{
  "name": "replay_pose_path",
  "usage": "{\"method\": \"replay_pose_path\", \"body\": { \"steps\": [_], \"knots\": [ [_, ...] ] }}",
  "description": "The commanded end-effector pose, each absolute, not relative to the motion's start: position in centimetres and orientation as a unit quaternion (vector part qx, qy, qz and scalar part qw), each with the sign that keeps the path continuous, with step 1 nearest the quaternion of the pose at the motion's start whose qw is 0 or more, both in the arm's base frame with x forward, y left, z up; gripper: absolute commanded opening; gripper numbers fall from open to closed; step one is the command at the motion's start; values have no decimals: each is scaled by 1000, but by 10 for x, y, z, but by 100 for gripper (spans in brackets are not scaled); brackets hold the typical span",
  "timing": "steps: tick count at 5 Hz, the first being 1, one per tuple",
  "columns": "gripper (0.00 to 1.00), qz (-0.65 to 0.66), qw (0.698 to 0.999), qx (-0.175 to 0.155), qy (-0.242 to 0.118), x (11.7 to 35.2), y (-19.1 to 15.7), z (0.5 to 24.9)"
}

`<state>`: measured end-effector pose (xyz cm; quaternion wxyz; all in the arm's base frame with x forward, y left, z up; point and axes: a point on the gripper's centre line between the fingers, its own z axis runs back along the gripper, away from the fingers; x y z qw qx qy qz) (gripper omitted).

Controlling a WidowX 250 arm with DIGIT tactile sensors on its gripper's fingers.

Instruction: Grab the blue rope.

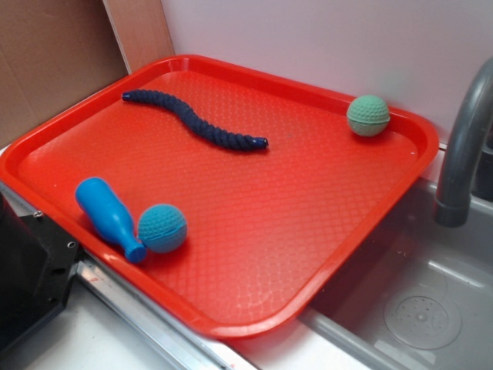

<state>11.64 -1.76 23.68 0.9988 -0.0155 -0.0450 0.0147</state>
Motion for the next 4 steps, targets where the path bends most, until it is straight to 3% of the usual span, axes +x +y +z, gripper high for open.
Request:
{"method": "replay_pose_path", "body": {
  "steps": [1,2,3,4],
  "knots": [
    [100,15,999,-16,-45,116,-18,237],
    [100,114,993,-32,-24,122,-17,232],
    [100,235,972,22,4,136,-13,224],
    [100,354,934,35,15,154,-10,209]
  ]
}}
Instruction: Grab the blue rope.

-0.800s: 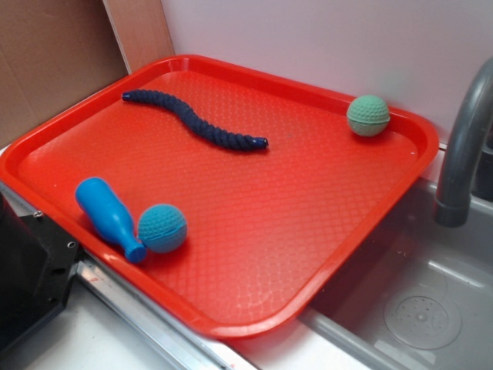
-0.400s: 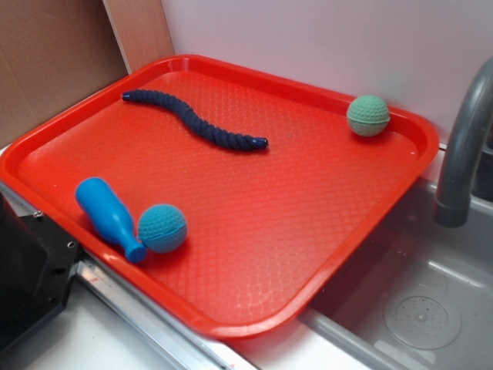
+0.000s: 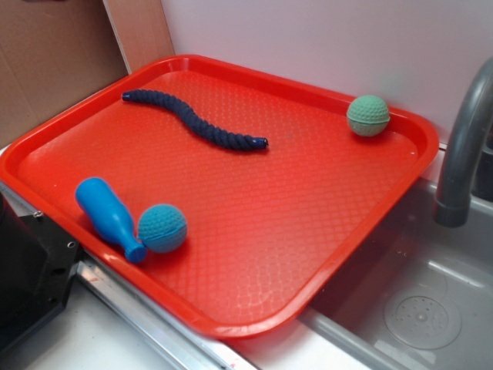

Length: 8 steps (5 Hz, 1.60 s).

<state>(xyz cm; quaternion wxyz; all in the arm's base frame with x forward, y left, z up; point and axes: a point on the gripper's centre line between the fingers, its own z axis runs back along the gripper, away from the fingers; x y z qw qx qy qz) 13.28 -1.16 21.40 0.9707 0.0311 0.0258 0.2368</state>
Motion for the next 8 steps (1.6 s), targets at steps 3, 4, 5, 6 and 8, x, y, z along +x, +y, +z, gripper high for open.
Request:
{"method": "replay_pose_path", "body": {
  "steps": [3,4,5,6,8],
  "knots": [
    [100,674,736,43,-51,227,10,148],
    [100,714,695,56,-66,239,23,123],
    [100,714,692,67,-83,249,31,92],
    [100,706,697,79,-97,255,34,71],
    [100,680,720,100,-93,262,33,32]
  ]
}}
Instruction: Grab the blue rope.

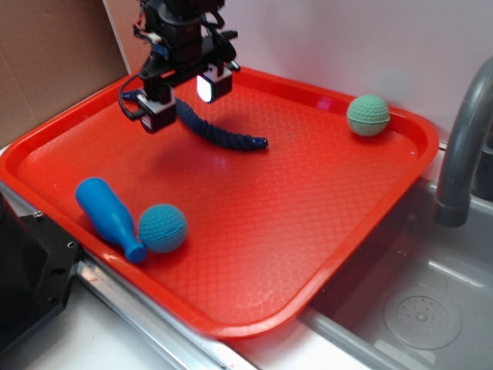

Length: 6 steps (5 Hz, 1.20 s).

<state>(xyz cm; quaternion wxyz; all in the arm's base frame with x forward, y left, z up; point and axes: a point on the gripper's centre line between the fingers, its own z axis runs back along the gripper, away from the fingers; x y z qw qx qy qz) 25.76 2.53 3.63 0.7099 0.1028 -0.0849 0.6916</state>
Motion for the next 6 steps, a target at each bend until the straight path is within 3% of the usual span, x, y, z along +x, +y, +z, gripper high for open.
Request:
{"method": "replay_pose_path", "body": {
  "steps": [1,2,4,5,6],
  "knots": [
    [100,676,724,106,-86,263,30,24],
    [0,681,719,101,-95,261,26,23],
    [0,680,720,107,-92,260,25,19],
    [0,677,713,132,-125,257,25,34],
    [0,591,799,84,-66,259,26,77]
  ]
}}
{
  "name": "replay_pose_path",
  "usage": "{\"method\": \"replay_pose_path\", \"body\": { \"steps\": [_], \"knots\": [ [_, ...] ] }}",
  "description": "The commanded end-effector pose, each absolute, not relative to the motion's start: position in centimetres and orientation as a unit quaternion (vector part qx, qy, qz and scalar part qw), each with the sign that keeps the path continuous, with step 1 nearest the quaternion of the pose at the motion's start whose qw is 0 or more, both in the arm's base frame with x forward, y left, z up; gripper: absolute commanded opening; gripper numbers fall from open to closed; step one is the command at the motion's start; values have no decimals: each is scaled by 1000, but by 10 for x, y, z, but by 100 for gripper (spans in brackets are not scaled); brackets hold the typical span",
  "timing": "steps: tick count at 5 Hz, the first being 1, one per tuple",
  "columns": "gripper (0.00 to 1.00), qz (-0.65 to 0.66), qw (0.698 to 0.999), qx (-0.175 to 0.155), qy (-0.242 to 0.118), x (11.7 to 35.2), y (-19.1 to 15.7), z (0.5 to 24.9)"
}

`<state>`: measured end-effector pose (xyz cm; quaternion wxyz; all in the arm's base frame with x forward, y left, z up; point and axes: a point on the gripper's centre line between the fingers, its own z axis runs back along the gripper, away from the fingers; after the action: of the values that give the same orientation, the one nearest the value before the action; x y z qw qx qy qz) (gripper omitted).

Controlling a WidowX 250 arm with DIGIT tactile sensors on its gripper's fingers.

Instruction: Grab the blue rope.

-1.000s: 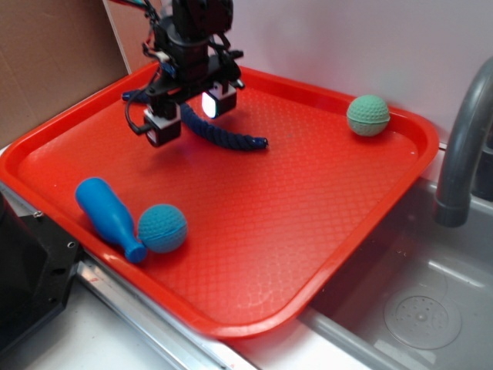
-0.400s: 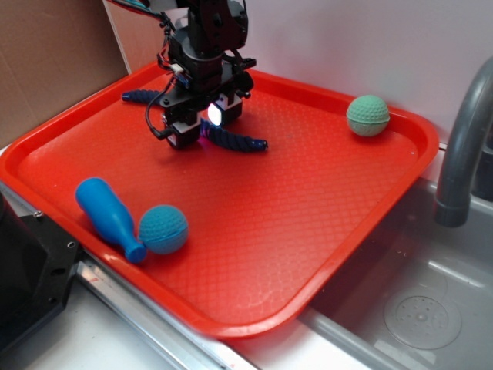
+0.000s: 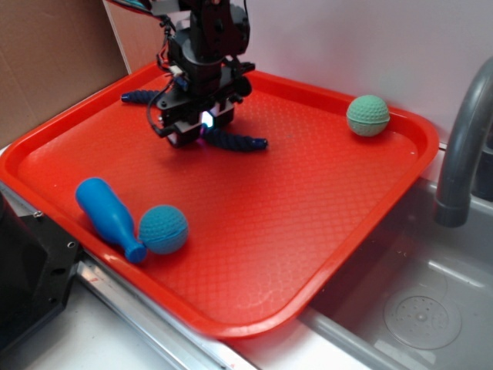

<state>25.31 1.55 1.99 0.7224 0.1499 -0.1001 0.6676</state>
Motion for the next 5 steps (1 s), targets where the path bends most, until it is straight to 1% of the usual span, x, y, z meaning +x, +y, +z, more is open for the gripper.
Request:
{"method": "replay_pose_path", "body": {
  "steps": [1,2,3,4,5],
  "knots": [
    [0,489,871,38,33,262,23,112],
    [0,375,925,5,53,249,5,150],
    [0,261,964,-13,53,233,-7,189],
    [0,250,968,-17,13,219,-10,218],
    [0,262,965,-23,-6,215,-12,221]
  ]
}}
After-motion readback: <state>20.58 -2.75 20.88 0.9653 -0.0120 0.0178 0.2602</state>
